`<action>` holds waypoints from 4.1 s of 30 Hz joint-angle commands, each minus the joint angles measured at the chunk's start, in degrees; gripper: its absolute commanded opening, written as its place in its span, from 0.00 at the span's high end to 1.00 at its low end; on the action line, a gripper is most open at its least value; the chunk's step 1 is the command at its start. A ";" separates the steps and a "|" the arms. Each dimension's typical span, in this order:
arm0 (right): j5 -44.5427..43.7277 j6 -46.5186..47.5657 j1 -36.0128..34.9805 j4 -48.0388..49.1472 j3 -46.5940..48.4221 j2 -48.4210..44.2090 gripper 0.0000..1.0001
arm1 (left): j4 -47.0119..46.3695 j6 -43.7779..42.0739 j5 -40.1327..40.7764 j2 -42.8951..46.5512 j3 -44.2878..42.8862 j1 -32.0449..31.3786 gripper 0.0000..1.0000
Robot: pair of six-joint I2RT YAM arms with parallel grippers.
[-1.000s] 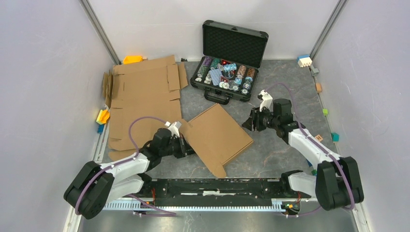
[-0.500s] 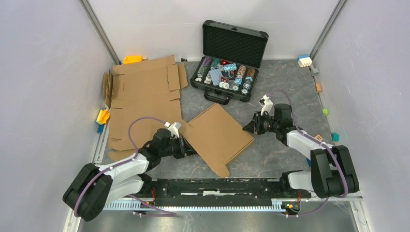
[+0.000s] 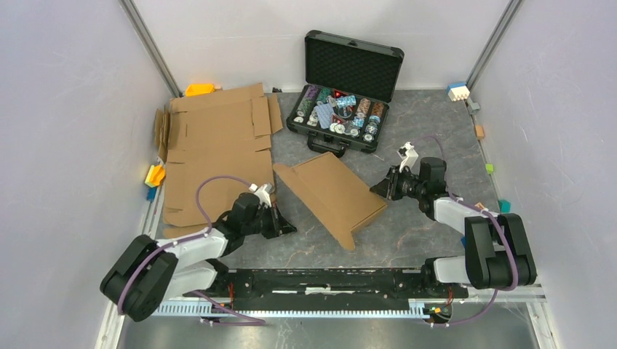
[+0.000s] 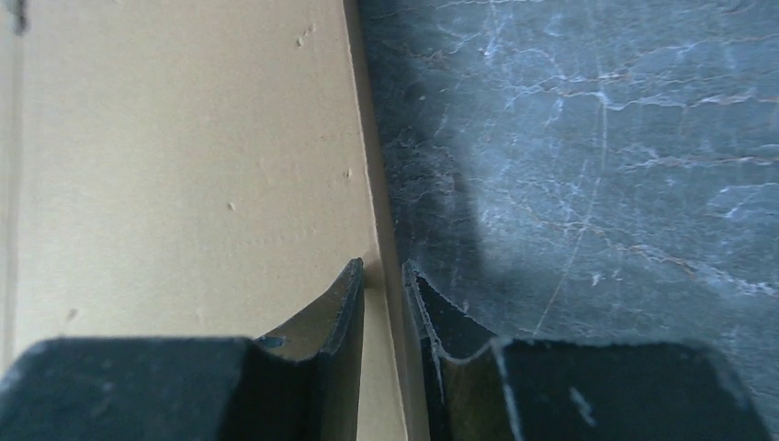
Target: Fold the paper box
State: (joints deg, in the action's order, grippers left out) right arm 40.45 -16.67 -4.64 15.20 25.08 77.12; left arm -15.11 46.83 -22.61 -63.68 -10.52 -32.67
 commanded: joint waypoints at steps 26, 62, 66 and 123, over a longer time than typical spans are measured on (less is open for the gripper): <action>-10.85 5.73 -3.50 -11.92 3.32 -3.55 0.59 | -27.07 1.50 -3.23 -27.70 -23.18 -12.21 0.93; -20.91 12.31 -17.89 -23.42 6.25 -9.08 0.86 | -21.36 -7.97 6.80 -20.21 -20.39 -34.04 0.91; -22.87 11.86 -17.93 -23.96 7.60 -10.20 0.75 | -18.50 -8.48 8.62 -16.01 -18.28 -33.96 0.86; -40.65 9.14 -17.23 -40.05 21.55 -33.60 0.02 | 6.14 -14.45 -2.31 -17.10 -40.94 5.68 0.32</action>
State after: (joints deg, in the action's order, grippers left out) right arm 3.46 -6.61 -22.02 -23.62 41.45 46.70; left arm -8.82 34.46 -23.14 -82.46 -52.12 -27.27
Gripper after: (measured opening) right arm 0.979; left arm 0.683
